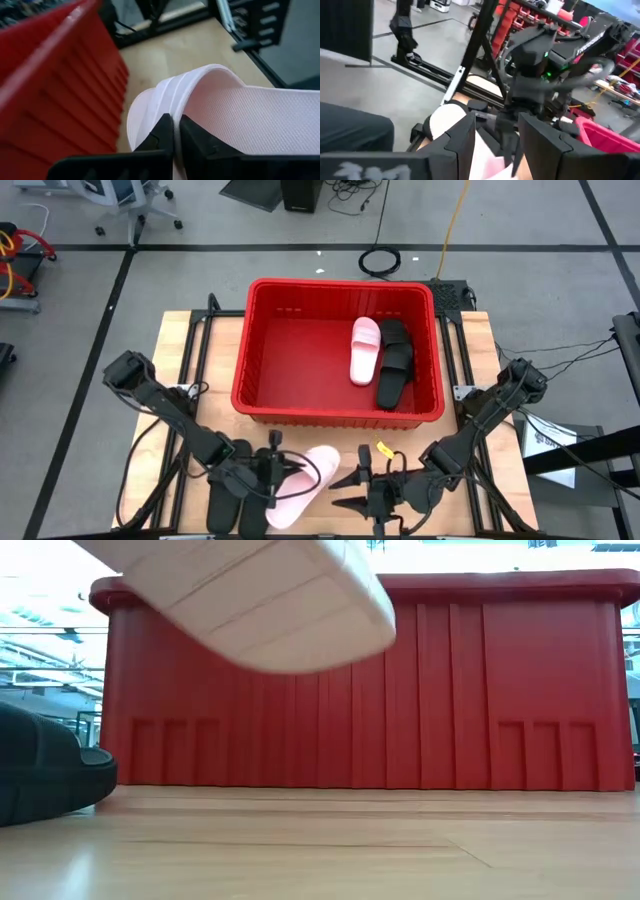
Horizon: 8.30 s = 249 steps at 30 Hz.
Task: Pick and place slides into bin
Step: Put the pink slide into the red bin
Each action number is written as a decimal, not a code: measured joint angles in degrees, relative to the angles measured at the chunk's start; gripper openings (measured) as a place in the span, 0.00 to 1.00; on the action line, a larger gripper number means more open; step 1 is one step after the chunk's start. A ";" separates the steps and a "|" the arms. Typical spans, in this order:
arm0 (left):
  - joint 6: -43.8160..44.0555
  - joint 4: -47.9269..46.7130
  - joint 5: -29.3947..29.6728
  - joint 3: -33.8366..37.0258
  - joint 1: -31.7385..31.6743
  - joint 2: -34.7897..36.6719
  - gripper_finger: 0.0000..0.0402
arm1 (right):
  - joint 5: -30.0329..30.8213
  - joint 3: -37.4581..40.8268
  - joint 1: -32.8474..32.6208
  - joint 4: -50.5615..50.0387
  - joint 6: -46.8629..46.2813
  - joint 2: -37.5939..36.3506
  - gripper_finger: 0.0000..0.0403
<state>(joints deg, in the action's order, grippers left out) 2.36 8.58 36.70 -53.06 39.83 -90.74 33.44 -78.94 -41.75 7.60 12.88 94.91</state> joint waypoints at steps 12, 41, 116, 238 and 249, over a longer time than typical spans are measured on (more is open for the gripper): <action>-7.92 -2.24 5.87 -3.32 -2.40 2.82 0.04 | 17.29 0.00 1.17 -0.88 -1.80 1.58 0.35; -18.16 -14.33 6.27 -17.78 -8.47 2.62 0.05 | 18.56 -2.15 3.01 -4.14 -2.35 1.81 0.35; 3.32 -44.07 -12.23 -26.64 -2.25 0.95 0.20 | -11.18 9.32 6.03 5.18 -21.22 11.42 0.35; -20.00 -40.29 -7.03 -26.28 -38.44 38.78 0.20 | 5.41 6.91 48.40 -34.83 16.38 -24.26 0.00; -17.69 -35.76 -25.99 -19.59 -61.05 38.63 0.20 | -3.51 17.97 52.76 -24.65 17.72 -24.81 0.00</action>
<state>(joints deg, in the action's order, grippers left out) -15.33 -27.18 10.71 -72.65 -21.22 -52.11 29.93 -60.97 11.01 -17.04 30.61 70.11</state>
